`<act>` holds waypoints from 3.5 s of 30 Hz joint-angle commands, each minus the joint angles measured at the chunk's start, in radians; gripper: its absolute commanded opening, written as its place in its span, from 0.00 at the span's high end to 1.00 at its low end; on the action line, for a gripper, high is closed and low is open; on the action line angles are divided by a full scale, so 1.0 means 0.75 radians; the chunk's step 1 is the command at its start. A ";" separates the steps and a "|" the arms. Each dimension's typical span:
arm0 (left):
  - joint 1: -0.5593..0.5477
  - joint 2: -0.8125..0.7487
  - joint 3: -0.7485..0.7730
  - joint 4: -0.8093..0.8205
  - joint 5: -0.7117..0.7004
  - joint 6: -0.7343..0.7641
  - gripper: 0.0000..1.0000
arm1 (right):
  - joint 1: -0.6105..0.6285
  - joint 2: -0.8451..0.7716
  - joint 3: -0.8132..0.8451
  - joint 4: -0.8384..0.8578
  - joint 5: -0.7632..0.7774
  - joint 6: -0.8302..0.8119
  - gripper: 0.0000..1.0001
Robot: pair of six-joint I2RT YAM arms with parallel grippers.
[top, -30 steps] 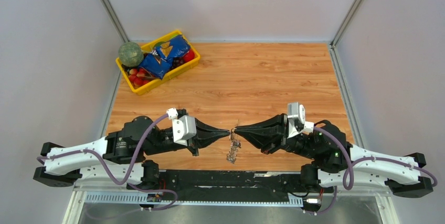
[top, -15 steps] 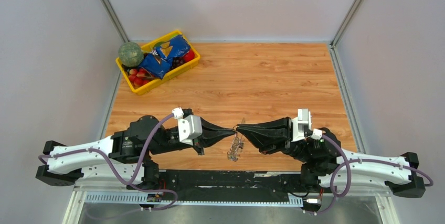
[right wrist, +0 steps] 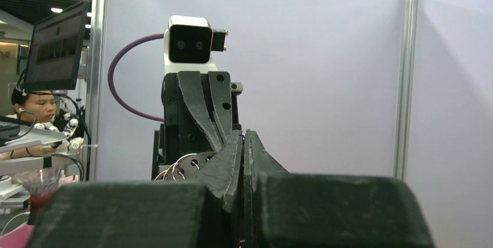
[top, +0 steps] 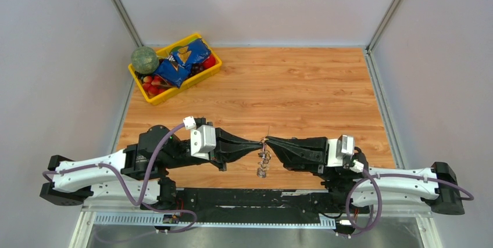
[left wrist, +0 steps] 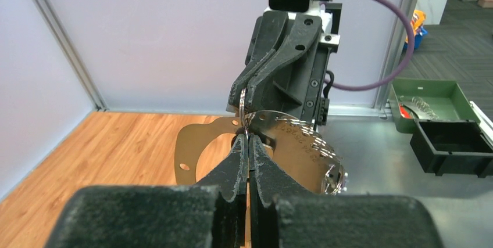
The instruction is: Put the keys on the keyring
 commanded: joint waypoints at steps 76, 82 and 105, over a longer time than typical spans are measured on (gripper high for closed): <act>-0.007 0.078 0.177 0.253 0.313 -0.072 0.51 | 0.011 0.099 0.111 0.402 -0.344 0.043 1.00; -0.007 0.105 0.175 0.261 0.316 -0.075 0.53 | 0.010 0.103 0.116 0.401 -0.346 0.038 1.00; -0.007 0.133 0.160 0.310 0.356 -0.085 0.60 | 0.010 0.139 0.134 0.406 -0.351 0.038 1.00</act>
